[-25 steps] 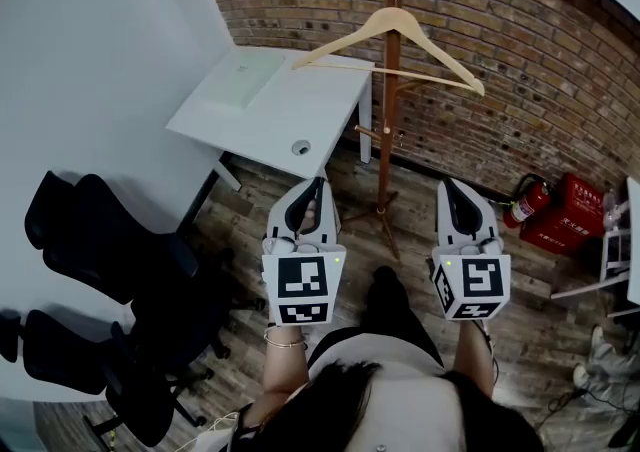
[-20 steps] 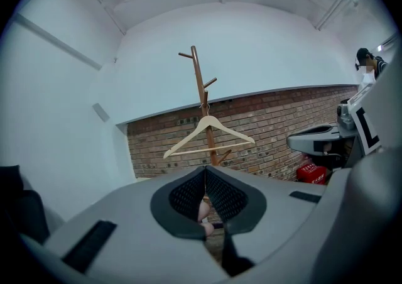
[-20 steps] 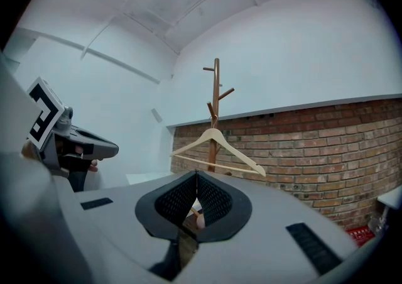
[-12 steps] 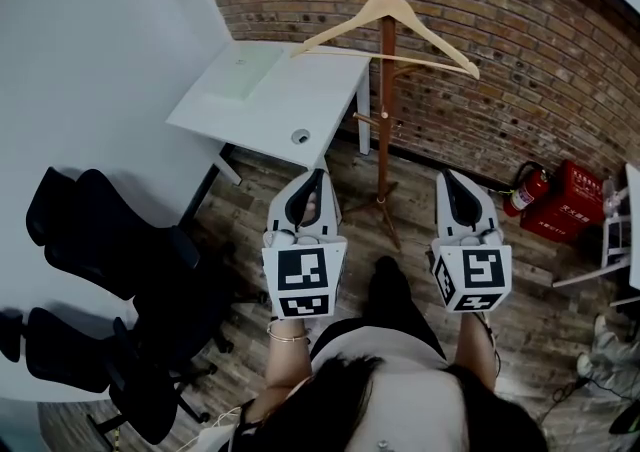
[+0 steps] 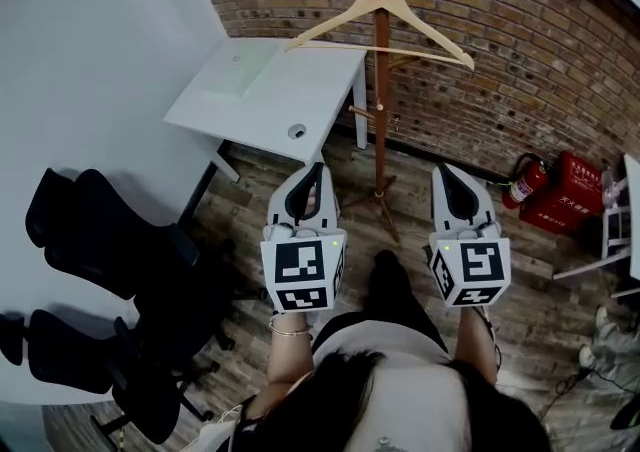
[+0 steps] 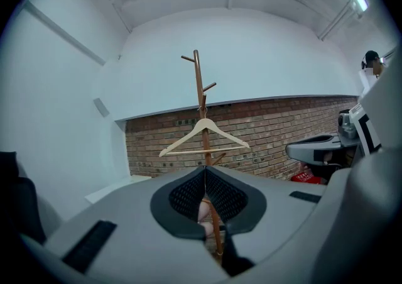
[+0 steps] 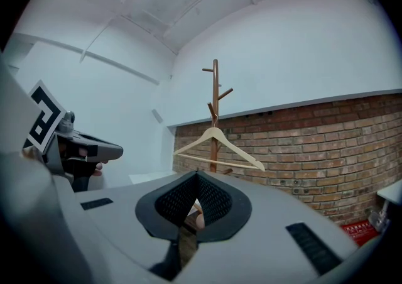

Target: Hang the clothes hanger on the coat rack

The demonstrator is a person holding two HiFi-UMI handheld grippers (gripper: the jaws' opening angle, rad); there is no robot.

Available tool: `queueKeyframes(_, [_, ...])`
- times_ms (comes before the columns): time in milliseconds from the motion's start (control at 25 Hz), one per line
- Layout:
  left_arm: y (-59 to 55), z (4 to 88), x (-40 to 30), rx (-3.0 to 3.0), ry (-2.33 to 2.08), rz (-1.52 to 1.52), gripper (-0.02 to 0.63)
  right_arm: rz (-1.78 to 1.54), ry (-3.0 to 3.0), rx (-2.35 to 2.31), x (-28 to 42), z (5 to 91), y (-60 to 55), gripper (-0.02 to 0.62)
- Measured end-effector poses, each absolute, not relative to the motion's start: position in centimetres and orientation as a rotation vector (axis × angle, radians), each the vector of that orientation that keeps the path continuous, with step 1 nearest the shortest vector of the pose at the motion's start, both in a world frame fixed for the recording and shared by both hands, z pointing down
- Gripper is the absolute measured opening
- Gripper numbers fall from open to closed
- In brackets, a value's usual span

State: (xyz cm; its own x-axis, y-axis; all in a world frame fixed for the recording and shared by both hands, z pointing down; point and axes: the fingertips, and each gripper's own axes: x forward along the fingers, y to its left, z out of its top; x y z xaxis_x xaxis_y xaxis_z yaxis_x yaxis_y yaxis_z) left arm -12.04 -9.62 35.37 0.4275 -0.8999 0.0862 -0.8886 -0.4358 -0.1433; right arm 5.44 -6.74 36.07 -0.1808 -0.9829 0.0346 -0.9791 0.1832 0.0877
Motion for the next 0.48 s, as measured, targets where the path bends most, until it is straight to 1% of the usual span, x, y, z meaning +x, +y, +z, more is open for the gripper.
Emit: queueKeyframes(480, [-9.8,35.1,-10.9,-2.617,1.596,-0.216,0.014,-0.072,-2.343,1.971,6.3,35.9,-6.7,0.036])
